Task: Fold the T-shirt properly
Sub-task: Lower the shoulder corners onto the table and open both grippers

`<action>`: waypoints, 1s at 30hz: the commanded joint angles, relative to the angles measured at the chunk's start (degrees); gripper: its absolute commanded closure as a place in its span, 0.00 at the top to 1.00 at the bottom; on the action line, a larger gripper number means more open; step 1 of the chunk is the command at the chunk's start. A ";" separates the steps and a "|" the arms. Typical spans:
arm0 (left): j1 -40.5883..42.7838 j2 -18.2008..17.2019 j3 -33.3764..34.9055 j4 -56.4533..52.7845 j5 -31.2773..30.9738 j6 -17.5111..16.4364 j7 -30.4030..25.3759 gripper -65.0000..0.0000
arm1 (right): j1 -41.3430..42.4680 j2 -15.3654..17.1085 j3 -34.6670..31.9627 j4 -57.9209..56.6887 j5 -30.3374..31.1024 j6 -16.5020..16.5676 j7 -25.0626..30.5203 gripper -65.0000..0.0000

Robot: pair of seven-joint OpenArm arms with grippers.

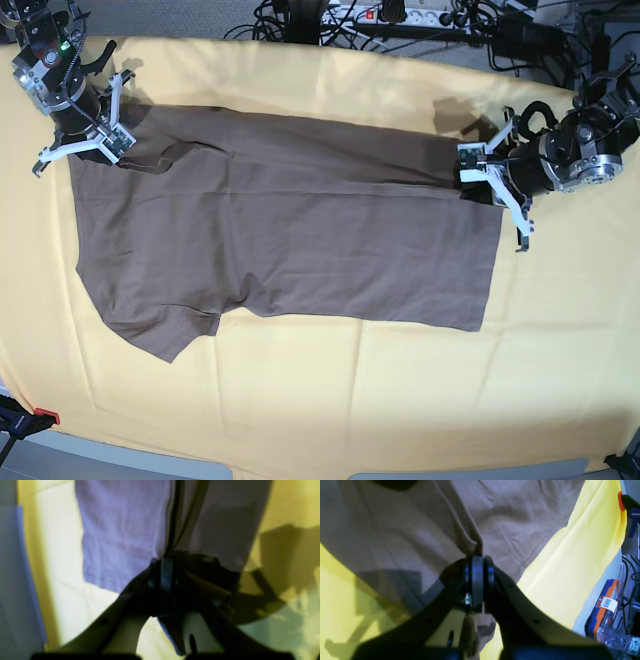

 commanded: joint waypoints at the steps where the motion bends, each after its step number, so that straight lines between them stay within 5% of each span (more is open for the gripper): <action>1: -0.92 -0.87 -0.63 0.63 -0.09 -0.81 -0.55 0.00 | 0.17 0.94 0.44 0.48 -0.42 -0.48 1.31 0.00; 5: -0.94 -0.66 -0.63 0.63 -0.04 -6.51 -0.59 0.00 | 0.17 0.94 0.44 0.39 -0.46 -1.11 2.12 0.00; 10: -0.94 -0.66 -0.63 0.63 4.35 -6.47 -3.43 0.00 | 0.33 0.94 0.44 0.39 -2.25 -5.49 2.12 0.00; 14: -0.94 -0.66 -0.63 0.63 6.16 -3.15 -3.98 0.00 | 1.29 0.94 0.44 0.39 -2.14 -6.54 1.90 0.00; 30: -0.94 -0.61 -0.63 0.63 12.31 -1.92 -4.00 0.00 | 1.27 0.92 0.44 0.39 -1.88 -4.33 1.88 0.00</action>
